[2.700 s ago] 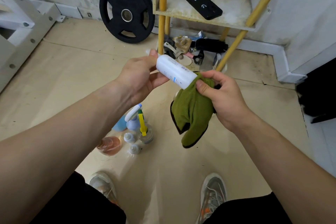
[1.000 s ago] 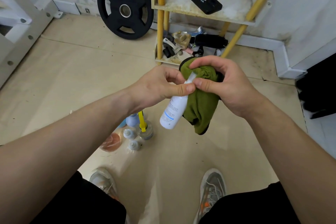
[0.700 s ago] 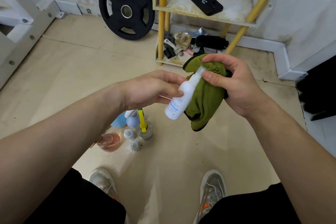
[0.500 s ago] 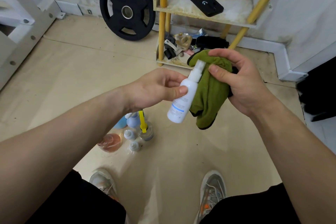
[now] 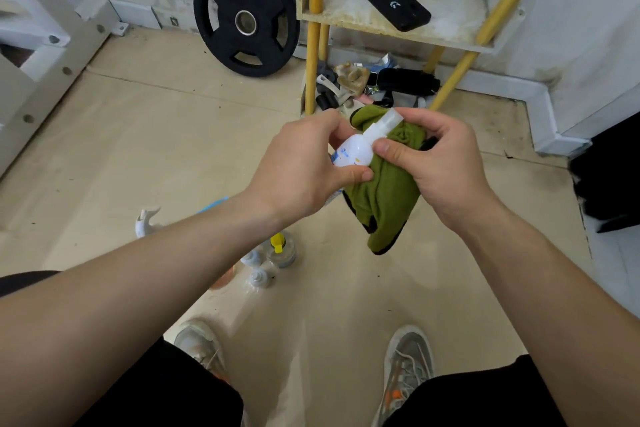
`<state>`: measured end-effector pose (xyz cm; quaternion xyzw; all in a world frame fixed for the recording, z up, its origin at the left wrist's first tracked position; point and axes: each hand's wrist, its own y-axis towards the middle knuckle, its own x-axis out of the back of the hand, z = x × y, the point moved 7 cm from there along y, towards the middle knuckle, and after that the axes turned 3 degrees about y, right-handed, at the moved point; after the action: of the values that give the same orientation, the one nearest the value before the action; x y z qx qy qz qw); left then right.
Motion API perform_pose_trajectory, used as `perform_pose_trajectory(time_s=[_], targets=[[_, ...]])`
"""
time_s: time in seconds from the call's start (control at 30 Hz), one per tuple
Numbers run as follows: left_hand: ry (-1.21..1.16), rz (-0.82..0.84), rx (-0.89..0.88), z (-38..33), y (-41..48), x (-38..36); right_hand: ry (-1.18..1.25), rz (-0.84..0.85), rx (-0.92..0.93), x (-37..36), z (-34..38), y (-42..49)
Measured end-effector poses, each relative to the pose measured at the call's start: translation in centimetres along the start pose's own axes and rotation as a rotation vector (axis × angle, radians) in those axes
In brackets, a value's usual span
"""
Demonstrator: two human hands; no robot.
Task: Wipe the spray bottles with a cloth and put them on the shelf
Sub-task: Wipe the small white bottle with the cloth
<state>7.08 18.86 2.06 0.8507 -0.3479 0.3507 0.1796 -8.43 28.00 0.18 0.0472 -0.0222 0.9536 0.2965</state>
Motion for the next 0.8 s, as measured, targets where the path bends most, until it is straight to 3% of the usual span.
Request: perform_pose_trajectory(time_s=[0.2,0.53,0.8], targets=[[0.028,0.017,0.056,0.9,0.1,0.1,0.096,0.039,-0.108,-0.5,-0.6,-0.3],[-0.598,0.179,0.256,0.7,-0.4,-0.7,0.271,0.0,-0.161,0.0,-0.9,0.0],[-0.874,0.327,0.401,1.9,-0.3,-2.1,0.258,-0.054,-0.172,0.3,-0.2,-0.3]])
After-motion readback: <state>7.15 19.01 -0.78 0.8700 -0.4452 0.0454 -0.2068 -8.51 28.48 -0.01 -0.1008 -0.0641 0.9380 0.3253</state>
